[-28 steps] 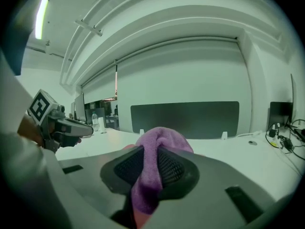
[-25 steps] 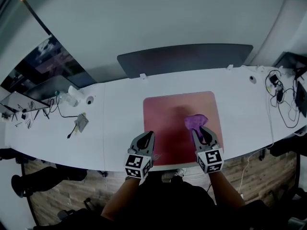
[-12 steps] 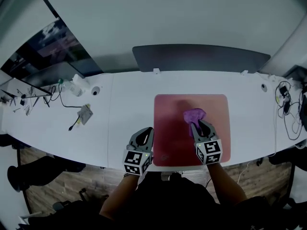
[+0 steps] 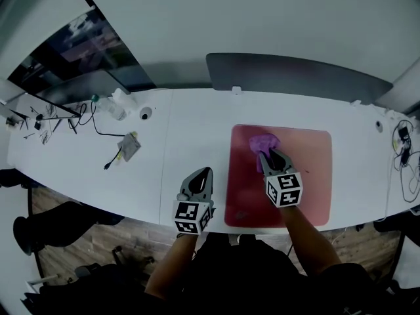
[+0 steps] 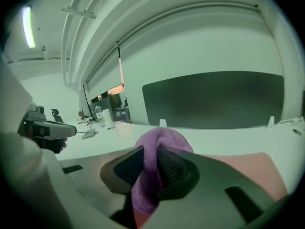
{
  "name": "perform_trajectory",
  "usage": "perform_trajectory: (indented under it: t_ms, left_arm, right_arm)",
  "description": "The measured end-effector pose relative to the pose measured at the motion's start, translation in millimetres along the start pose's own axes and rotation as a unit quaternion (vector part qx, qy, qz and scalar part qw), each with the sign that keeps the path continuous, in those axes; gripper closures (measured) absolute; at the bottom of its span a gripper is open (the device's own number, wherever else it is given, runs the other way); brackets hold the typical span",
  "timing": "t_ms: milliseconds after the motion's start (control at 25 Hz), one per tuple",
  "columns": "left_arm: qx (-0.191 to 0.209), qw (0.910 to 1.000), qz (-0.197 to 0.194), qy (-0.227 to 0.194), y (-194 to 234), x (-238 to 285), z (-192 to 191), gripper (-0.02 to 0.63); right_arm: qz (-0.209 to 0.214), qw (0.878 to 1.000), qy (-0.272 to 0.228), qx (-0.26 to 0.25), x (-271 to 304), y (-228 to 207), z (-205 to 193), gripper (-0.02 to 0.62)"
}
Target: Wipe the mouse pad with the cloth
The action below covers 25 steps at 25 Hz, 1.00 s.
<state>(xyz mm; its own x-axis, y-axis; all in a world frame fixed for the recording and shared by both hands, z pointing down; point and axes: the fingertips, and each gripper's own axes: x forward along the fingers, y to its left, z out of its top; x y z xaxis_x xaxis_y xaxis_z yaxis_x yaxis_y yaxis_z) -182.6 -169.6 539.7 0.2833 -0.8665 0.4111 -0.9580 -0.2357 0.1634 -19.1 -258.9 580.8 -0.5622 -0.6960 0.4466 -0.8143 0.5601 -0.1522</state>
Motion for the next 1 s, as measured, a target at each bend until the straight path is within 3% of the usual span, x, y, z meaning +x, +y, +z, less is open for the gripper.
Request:
perform_trajectory:
  t_ms: [400,1000]
  left_arm:
    - [0.011,0.9998,0.002,0.014,14.3,-11.7,-6.7,0.584]
    - [0.003,0.9998,0.002,0.021,23.5,-11.9,-19.3,0.584]
  right_arm:
    - [0.007,1.000,0.014,-0.013,62.7,18.6,-5.2,0.505]
    - [-0.002,0.996,0.087,-0.037,112.4,30.6,-20.5,0.505]
